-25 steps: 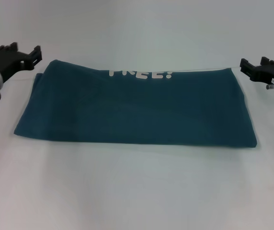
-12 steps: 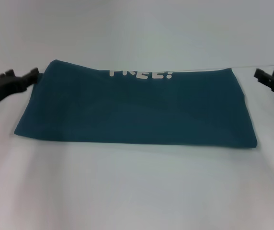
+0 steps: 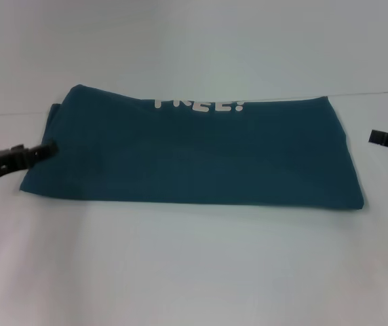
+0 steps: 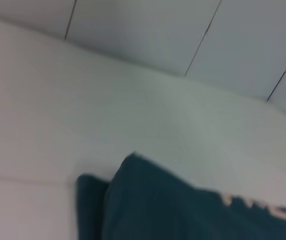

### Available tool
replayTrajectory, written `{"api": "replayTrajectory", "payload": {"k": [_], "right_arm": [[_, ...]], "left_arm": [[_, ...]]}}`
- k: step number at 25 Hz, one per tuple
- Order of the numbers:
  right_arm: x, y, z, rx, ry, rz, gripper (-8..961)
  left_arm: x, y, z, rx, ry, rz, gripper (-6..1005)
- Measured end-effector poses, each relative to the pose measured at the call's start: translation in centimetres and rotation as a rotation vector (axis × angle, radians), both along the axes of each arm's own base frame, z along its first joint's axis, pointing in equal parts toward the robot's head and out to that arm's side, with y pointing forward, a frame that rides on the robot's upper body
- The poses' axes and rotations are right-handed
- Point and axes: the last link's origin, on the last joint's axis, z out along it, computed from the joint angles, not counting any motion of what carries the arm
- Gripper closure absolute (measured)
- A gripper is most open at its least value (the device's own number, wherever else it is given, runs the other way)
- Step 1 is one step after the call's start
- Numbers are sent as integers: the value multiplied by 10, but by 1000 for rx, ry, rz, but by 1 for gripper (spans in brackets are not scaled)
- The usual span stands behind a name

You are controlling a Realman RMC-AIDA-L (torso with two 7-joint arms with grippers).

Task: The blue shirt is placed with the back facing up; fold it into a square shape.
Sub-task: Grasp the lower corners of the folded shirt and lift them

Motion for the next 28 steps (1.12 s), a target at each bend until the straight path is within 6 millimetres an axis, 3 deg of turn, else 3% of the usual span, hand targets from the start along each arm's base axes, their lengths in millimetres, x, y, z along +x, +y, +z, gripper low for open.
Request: {"api": "replayTrajectory", "payload": {"k": [7,14,28], "right_arm": [[-12,-8,5,-129,70,-21,287],[-13,-14,6,-150,113,-25,289],[-18,-5,-3,-197,76,-44,296]], "left_arm": [[-13,-3,2,-38,76,54,223],[-22,-1,4,-27,147,79,223],[-20,5,-14,-72,208,76,230]]}}
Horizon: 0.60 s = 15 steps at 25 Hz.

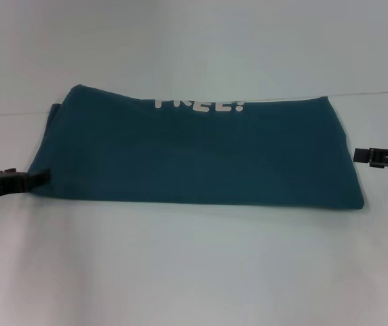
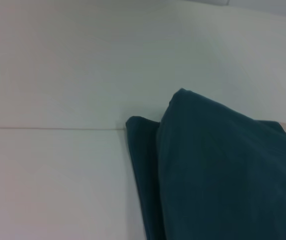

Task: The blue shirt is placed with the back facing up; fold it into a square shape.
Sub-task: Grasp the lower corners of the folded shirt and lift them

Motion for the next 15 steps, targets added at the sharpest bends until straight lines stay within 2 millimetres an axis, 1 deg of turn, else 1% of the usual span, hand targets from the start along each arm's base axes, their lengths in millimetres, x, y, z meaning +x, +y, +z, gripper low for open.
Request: {"api": "replayTrajectory", "payload": {"k": [15], "right_arm": [[3,-3,-1,1,3,-7,295]], "left_arm": [[-3,-2,-8,-21,30,11,231]]}}
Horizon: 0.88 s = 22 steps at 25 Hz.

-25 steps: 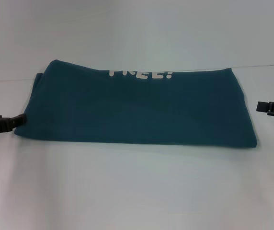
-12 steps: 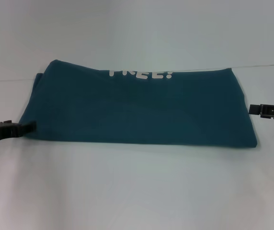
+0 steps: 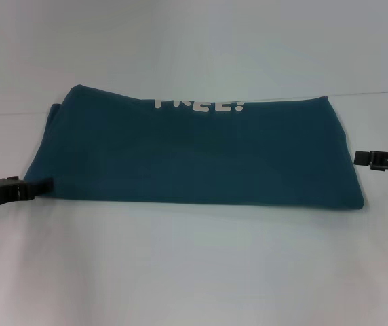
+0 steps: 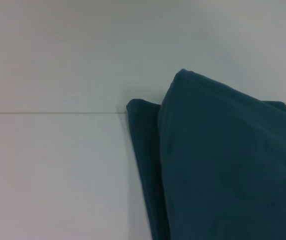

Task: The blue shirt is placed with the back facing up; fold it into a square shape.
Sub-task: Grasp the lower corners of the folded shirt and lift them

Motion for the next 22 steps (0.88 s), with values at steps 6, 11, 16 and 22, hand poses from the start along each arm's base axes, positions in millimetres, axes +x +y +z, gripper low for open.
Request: {"api": "replayTrajectory", "payload": {"k": [6,11,16,22], "right_arm": [[1,0,0,1,-3,2,295],[1,-1,0,1,-4,3,295],[1,-1,0,1,-4,3,296],[2,-1,0,6,-7,-3,296]], "left_arm": [[4,0,-6,-28,14,-18,267],[5,0,-7,-36,30,-24,328],[7,1,-5,-26,30,-27,448],[8,3,-5,-26,32,-30,610]]}}
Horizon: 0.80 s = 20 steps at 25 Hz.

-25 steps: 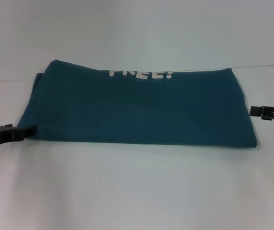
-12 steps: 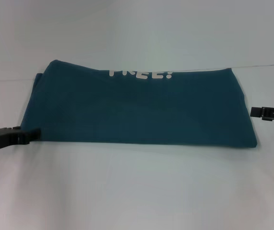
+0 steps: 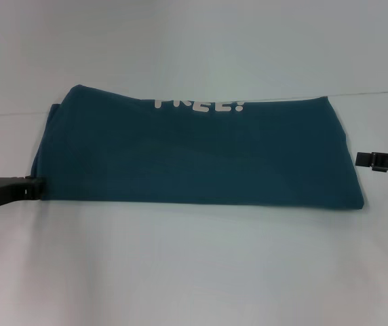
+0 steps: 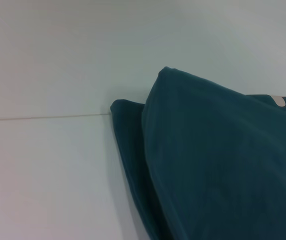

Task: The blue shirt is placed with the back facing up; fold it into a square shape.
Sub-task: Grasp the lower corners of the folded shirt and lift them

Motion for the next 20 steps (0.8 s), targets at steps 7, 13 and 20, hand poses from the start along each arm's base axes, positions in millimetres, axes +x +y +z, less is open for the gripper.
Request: {"api": "replayTrajectory", "payload": {"k": [7,13,20], "right_arm": [[3,0,1,10,-6,-15,296],[9,-2,2,5,-27,-34,296],[15,-7,0,-28,-49,-67,296]], "left_arm": [[0,1,2,3,2,-1,765],[0,1,3,7,3,0,1001],[1,0,7,-6,4,-2,1000]]}}
